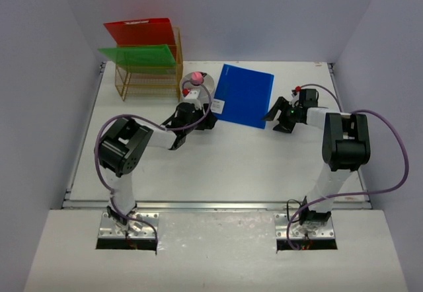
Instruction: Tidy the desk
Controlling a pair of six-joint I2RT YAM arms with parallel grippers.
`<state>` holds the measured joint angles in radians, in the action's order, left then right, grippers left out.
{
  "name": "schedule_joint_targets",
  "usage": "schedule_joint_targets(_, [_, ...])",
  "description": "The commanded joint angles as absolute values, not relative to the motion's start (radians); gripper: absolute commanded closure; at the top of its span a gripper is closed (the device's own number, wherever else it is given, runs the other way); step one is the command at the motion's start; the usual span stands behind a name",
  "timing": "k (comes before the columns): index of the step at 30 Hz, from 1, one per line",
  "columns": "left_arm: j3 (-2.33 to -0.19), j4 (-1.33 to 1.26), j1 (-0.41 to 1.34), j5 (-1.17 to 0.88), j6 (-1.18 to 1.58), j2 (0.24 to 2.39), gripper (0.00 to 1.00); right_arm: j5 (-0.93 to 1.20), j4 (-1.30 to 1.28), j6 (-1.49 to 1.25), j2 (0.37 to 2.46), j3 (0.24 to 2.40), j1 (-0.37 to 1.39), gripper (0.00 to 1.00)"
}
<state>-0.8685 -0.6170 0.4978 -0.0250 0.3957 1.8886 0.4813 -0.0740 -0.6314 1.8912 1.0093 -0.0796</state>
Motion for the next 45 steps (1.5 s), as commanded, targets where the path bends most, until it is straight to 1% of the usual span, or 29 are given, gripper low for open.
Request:
schedule_joint_targets(1, [-0.936, -0.664, 0.525, 0.039, 0.382, 1.958, 0.46, 0.476, -0.084, -0.607, 1.89, 1.055, -0.094, 0.24])
schedule_joint_targets(8, [-1.013, -0.673, 0.565, 0.108, 0.372, 2.048, 0.47, 0.489, -0.106, -0.603, 1.891, 1.073, -0.096, 0.24])
schedule_joint_targets(14, [-1.037, -0.633, 0.573, 0.183, 0.372, 2.052, 0.48, 0.492, -0.115, -0.61, 1.903, 1.085, -0.097, 0.24])
schedule_joint_targets(18, [-1.05, -0.617, 0.572, 0.21, 0.364, 2.053, 0.48, 0.492, -0.115, -0.617, 1.907, 1.083, -0.097, 0.23])
schedule_joint_targets(24, [-1.055, -0.575, 0.569, 0.25, 0.354, 2.04, 0.39, 0.496, -0.12, -0.618, 1.905, 1.086, -0.098, 0.22])
schedule_joint_targets(37, [-1.095, -0.567, 0.545, 0.155, 0.359, 2.094, 0.42, 0.497, -0.127, -0.617, 1.919, 1.101, -0.097, 0.21])
schedule_joint_targets(45, [-1.137, -0.503, 0.526, 0.163, 0.397, 2.113, 0.38, 0.499, -0.13, -0.621, 1.925, 1.104, -0.097, 0.2])
